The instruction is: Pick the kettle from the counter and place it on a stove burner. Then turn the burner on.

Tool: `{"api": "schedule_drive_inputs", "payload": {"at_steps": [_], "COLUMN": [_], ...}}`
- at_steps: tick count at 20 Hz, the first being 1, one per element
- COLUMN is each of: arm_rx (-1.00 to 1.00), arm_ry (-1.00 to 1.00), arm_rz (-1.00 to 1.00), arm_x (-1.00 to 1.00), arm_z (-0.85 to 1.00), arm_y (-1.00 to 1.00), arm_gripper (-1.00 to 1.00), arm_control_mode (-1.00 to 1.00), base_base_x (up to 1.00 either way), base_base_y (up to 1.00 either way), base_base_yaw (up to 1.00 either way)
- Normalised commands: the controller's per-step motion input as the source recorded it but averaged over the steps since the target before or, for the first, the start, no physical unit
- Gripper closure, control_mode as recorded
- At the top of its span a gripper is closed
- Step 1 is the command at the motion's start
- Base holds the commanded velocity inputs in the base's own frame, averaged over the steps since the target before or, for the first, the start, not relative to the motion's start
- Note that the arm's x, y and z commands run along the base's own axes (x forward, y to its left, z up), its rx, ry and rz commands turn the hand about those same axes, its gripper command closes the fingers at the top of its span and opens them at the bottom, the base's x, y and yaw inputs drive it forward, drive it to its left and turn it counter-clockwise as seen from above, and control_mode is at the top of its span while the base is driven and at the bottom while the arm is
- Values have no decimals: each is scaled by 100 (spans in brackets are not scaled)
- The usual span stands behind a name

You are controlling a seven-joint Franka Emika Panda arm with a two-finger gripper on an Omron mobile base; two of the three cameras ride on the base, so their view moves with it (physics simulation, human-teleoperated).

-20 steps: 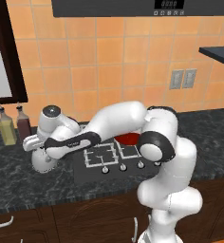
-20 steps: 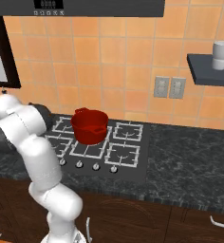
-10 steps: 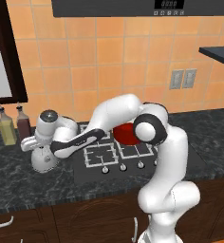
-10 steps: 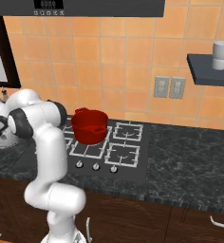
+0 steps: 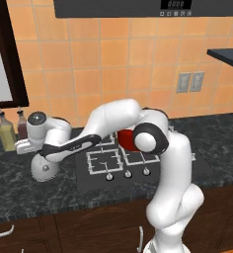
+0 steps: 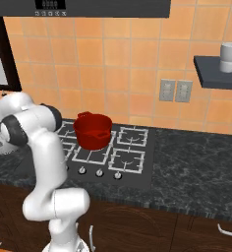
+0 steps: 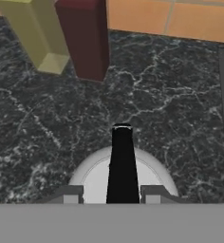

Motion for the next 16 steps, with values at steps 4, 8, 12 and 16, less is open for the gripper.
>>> {"api": "schedule_drive_inputs", "payload": {"at_steps": [4,8,12,16], "arm_rx": [0,0,0,0], "arm_ry": [0,0,0,-1], "arm_rz": [-8,-6,-3,-3], "arm_x": [-1,-1,-16,-35], "arm_z": [-16,-21,11,55], "arm_y": [-50,-43,-10,-2], "arm_gripper": [100,100,100,100], "arm_control_mode": [-100,-100,-100,-100], "base_base_x": [0,0,0,0], "base_base_y": [0,0,0,0], "base_base_yaw": [0,0,0,0]}}
